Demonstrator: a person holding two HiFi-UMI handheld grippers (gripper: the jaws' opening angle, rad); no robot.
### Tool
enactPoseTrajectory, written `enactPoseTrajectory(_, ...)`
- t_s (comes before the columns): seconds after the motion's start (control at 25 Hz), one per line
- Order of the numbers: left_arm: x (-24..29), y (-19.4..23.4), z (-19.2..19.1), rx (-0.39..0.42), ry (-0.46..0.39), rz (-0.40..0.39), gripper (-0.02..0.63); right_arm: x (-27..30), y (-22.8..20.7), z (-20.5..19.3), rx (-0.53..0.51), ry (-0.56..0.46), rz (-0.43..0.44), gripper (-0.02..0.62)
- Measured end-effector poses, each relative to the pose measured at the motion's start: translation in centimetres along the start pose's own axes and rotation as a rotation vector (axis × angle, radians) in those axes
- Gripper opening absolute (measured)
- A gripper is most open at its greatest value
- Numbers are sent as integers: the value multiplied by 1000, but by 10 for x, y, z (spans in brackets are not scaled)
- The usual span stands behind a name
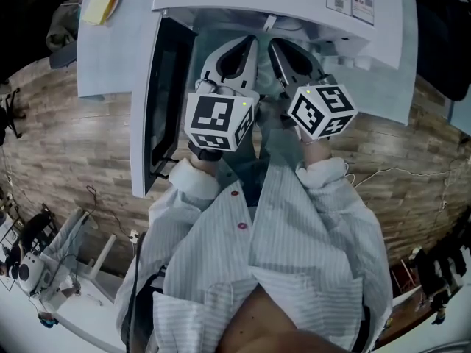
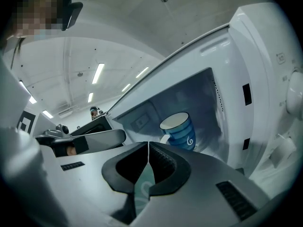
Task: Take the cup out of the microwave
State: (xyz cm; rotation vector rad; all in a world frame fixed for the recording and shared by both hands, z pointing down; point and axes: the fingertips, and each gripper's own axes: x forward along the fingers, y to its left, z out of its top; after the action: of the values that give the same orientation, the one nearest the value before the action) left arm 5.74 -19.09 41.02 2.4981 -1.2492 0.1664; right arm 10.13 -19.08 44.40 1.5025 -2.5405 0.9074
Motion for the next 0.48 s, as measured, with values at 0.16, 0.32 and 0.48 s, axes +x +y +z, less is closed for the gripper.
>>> enactPoseTrajectory(0.16, 3, 4, -9, -6, 14, 2, 9, 7, -7, -8, -18, 9, -18, 35)
enactPoseTrajectory(0.32, 5, 6, -15, -11, 25, 1, 9, 12, -13, -15, 4, 17, -36, 35)
enactPoseTrajectory(0.48, 5, 5, -19, -12, 35, 1, 9, 13, -17, -18, 13, 16, -48, 35)
